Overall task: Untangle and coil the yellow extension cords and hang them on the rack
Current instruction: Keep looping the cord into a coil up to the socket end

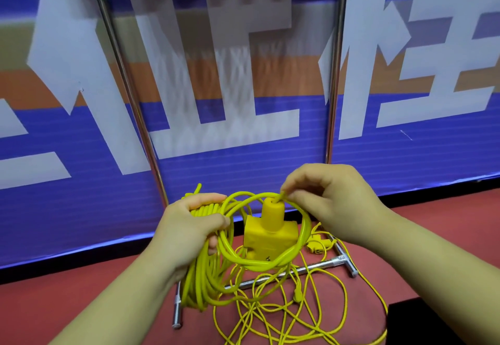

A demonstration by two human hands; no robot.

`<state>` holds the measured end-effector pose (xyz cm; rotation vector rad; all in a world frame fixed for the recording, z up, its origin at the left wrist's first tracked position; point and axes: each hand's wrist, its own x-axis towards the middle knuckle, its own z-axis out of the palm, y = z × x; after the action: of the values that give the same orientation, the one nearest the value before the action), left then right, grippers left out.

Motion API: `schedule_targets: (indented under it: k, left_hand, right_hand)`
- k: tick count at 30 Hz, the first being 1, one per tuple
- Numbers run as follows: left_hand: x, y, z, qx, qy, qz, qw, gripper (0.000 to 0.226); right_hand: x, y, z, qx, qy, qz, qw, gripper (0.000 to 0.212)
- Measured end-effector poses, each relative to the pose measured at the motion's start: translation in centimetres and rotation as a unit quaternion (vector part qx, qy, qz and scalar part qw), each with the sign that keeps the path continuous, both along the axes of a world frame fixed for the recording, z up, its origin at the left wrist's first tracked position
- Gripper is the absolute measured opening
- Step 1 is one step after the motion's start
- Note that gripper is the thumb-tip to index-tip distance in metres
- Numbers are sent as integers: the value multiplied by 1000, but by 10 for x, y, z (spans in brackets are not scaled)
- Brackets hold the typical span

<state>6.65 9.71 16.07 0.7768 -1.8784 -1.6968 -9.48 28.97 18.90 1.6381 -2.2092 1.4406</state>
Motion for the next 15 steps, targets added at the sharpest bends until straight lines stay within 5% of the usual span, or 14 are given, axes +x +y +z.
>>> schedule_targets:
  k: [3, 8, 15]
  left_hand:
    - [2, 3, 5, -20, 14, -2, 1000, 35]
    - [5, 9, 12, -128, -5, -12, 992, 38]
    - [4, 13, 5, -124, -32, -27, 991, 37]
  right_hand:
    - [-4, 1, 4, -14, -68, 12, 998, 17]
    - [-3, 11, 7, 185, 75, 62, 978, 31]
    - [17, 3, 6, 320, 94, 66, 941, 45]
